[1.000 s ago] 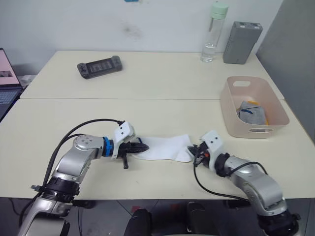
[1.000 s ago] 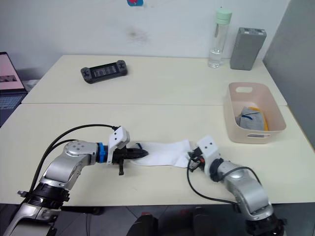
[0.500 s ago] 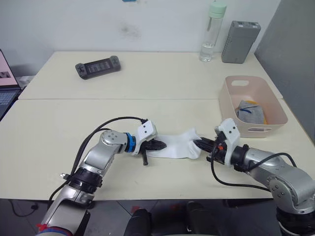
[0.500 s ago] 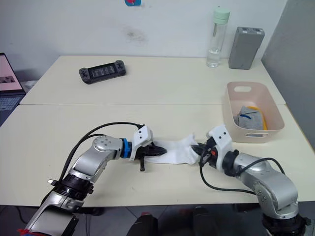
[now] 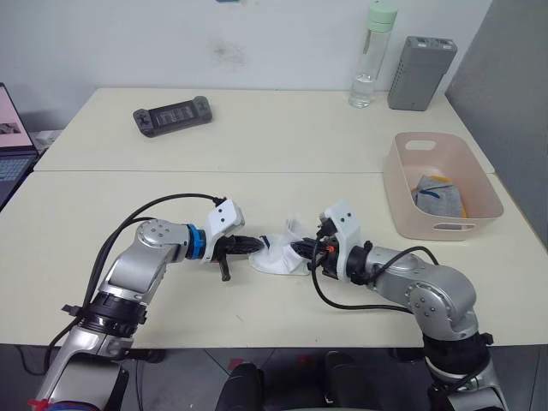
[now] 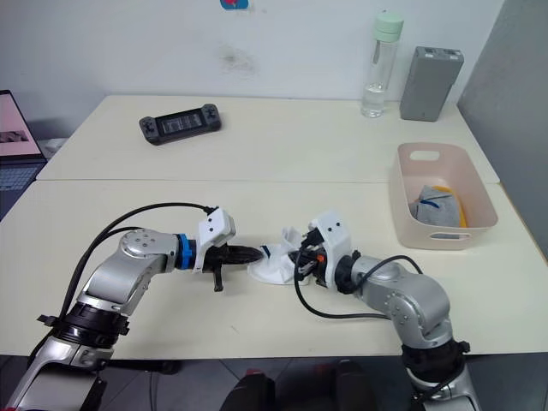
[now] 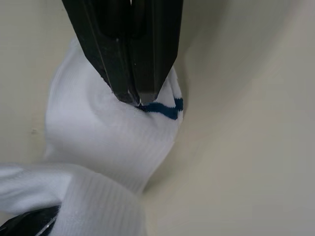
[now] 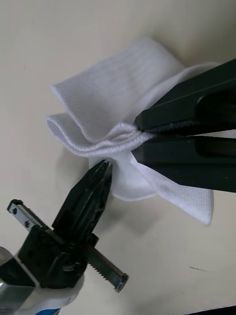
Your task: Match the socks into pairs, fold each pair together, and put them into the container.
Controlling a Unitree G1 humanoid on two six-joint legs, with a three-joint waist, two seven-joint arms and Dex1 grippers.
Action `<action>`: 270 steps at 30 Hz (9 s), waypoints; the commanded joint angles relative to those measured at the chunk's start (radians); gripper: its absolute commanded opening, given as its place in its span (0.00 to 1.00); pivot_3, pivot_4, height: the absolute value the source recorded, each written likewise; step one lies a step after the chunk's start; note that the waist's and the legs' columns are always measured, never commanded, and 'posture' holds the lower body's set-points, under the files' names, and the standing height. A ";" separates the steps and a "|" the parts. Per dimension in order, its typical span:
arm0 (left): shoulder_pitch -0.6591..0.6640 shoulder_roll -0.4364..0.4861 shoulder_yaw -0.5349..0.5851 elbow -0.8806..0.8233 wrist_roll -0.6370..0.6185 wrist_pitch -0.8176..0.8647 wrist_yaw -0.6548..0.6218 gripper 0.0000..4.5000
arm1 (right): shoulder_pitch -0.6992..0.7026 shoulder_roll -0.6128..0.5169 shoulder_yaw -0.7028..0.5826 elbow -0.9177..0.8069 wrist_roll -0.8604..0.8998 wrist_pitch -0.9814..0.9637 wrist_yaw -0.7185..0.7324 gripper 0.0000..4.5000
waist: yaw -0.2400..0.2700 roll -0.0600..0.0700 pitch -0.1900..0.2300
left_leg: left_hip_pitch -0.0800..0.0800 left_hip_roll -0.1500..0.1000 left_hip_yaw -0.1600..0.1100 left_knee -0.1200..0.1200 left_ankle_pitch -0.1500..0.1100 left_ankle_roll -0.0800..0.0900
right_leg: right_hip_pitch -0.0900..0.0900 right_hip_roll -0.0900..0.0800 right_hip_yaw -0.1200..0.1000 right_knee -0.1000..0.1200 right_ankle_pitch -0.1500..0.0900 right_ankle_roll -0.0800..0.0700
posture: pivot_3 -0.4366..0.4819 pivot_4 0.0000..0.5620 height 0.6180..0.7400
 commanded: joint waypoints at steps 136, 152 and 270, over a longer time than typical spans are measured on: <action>-0.167 -0.051 -0.046 0.011 -0.034 0.012 -0.131 0.00 | 0.129 -0.204 0.000 -0.186 -0.118 -0.151 0.226 0.00 | 0.006 -0.001 0.000 | -0.002 -0.001 -0.002 0.001 0.000 0.000 | 0.000 0.000 -0.001 0.001 0.000 0.000 | 0.48 0.27 1.00; -0.107 0.015 -0.096 0.196 0.111 -0.154 -0.126 0.00 | -0.016 -0.066 -0.146 0.034 0.027 0.151 0.133 0.54 | -0.008 0.000 0.000 | 0.001 0.000 -0.001 0.001 0.000 0.000 | 0.001 0.000 0.000 0.002 0.000 0.000 | 0.48 0.27 1.00; -0.359 -0.033 0.094 -0.142 -0.214 0.255 0.007 1.00 | -0.336 -0.920 -0.314 0.367 -0.525 -0.689 0.834 0.99 | -0.004 0.008 0.008 | -0.010 -0.003 0.002 0.004 0.003 -0.005 | -0.005 -0.003 0.003 0.001 0.000 0.002 | 0.48 0.27 1.00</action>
